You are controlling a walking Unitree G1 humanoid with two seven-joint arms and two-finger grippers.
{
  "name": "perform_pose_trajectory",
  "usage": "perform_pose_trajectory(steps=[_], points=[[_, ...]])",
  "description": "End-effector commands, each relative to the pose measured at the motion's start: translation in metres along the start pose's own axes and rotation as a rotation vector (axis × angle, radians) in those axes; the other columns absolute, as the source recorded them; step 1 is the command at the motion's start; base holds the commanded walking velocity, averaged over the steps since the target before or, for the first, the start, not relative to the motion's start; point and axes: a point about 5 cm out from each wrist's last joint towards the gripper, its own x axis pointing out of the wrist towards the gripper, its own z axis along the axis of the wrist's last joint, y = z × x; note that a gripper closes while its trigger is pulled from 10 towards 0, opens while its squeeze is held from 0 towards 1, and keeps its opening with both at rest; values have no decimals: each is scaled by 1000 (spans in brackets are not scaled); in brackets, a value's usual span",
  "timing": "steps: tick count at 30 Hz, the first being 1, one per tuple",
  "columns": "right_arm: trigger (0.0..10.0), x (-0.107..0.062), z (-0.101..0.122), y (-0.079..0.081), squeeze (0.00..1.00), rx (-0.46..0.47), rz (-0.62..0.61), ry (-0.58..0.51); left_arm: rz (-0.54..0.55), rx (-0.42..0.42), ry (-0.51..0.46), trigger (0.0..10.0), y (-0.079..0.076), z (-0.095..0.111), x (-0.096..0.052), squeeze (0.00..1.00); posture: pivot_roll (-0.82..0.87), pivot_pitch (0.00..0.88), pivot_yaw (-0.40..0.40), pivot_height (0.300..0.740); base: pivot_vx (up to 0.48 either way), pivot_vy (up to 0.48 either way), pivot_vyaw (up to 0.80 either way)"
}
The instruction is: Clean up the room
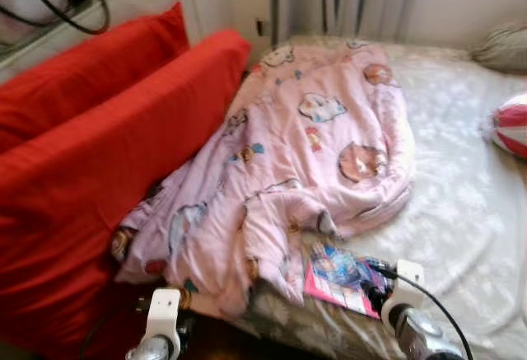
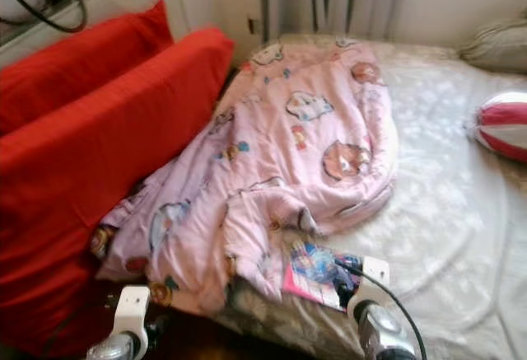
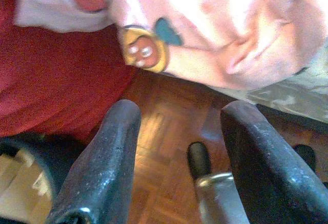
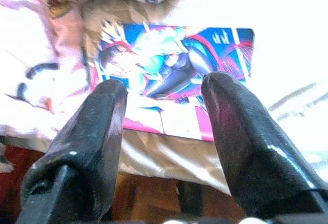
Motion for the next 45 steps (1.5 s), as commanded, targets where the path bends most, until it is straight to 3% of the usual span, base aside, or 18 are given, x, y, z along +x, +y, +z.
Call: perform_pose_trajectory(steps=[1,22,45], points=[[10000,-6,-25,-8,0,32,-27,81,1,5,94,10000,1,-25,-6,0,18,0,64,740,0,0,0],[10000,-6,-22,-10,0,52,-43,70,-9,-23,97,10000,-1,-25,-6,0,16,0,54,740,0,0,0],[10000,-5,-21,-10,0,37,-39,84,-12,-38,88,10000,-1,-24,-5,0,19,0,51,740,0,0,-691]])
